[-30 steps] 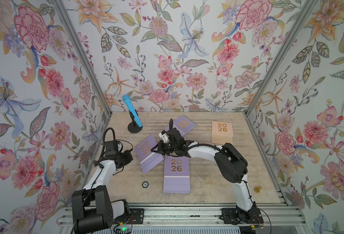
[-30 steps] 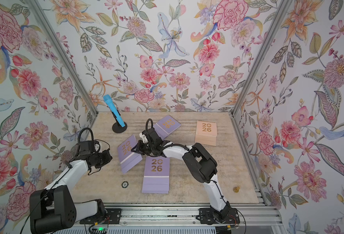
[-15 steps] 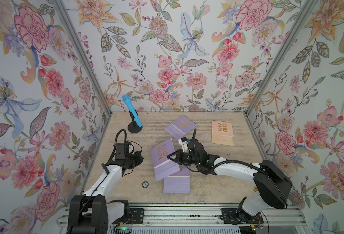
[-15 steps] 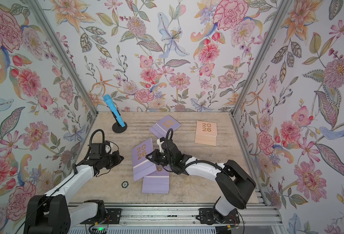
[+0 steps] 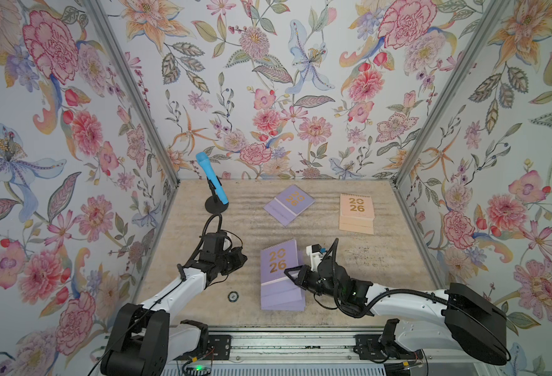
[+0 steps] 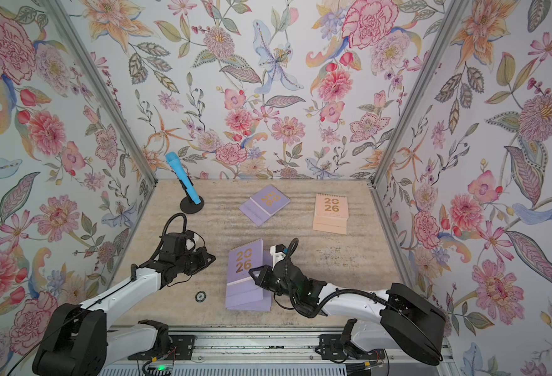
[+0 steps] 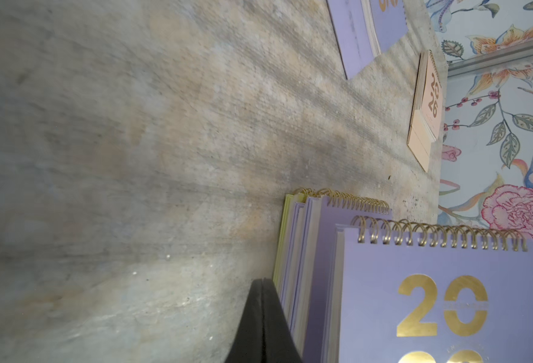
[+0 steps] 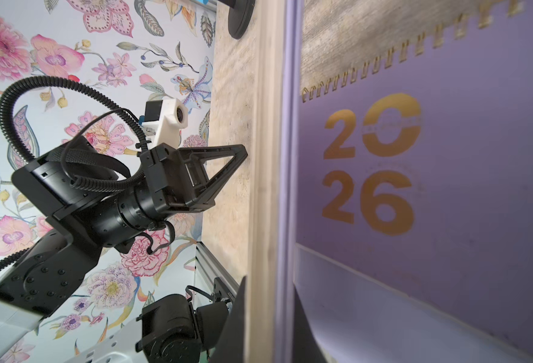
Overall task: Stack the calendars
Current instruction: Place the calendar at the calendar.
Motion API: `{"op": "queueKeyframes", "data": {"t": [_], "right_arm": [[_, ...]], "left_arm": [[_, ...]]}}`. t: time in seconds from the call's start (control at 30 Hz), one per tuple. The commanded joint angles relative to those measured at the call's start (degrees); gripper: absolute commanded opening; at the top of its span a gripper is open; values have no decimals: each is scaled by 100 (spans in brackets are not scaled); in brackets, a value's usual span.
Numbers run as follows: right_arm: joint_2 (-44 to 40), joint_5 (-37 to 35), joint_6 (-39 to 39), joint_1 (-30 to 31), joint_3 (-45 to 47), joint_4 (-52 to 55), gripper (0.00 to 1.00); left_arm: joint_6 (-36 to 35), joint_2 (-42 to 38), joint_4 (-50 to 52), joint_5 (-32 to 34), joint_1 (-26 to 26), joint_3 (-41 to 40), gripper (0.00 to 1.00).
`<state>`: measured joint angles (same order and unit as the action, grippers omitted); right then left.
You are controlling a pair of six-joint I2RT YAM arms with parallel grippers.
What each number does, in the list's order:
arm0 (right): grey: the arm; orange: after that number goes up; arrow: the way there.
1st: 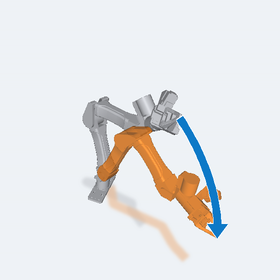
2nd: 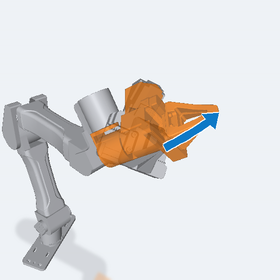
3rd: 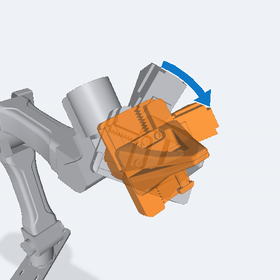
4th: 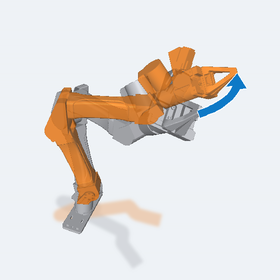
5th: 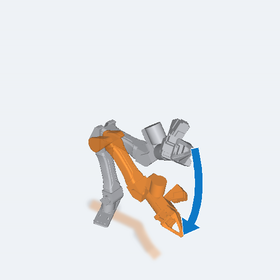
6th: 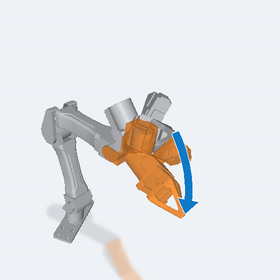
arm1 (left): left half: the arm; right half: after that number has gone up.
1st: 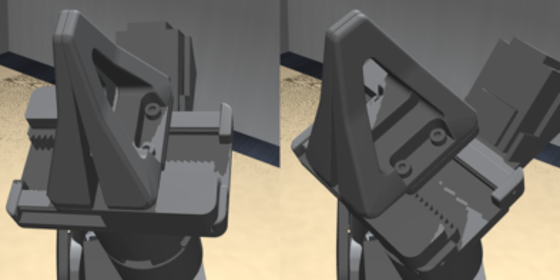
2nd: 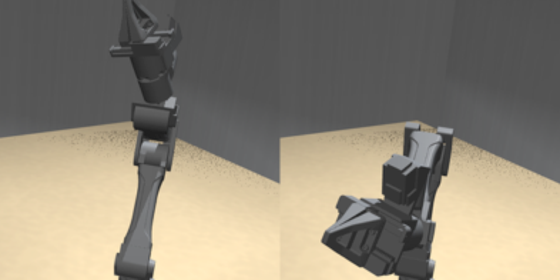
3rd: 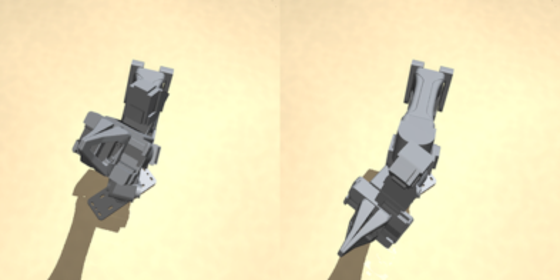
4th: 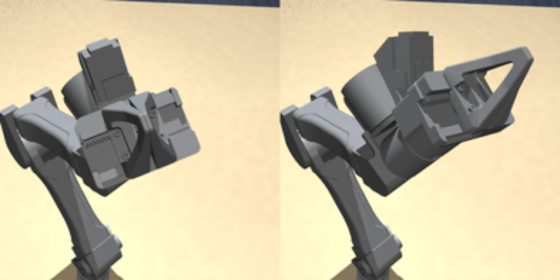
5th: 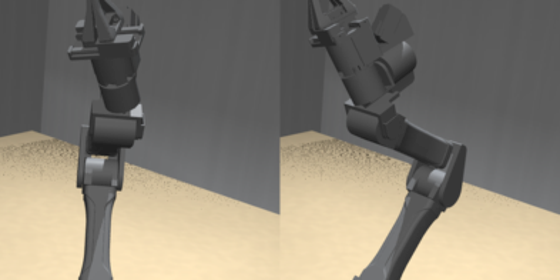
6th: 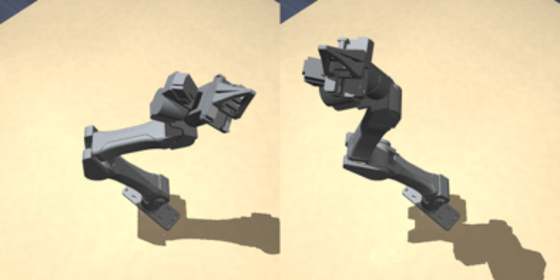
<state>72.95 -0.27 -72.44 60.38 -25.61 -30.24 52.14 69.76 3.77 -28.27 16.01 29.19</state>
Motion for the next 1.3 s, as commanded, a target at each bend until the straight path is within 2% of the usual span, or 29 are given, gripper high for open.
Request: {"op": "queueKeyframes", "data": {"t": [0.0, 0.33, 1.1, 1.27], "right_arm": [[-126, -342, -228, 39, 199, -1015, 7], [121, -212, -286, -40, 503, -1672, 8], [759, 219, -472, -303, 685, -2214, 9], [865, 237, -498, -310, 717, -2258, 15]], "left_arm": [[441, 106, -443, 78, 299, -141, 0], [523, 208, -483, 173, 559, -106, 0], [705, 406, -669, 320, 952, -178, 0], [736, 460, -717, 337, 1009, -168, 0]]}}
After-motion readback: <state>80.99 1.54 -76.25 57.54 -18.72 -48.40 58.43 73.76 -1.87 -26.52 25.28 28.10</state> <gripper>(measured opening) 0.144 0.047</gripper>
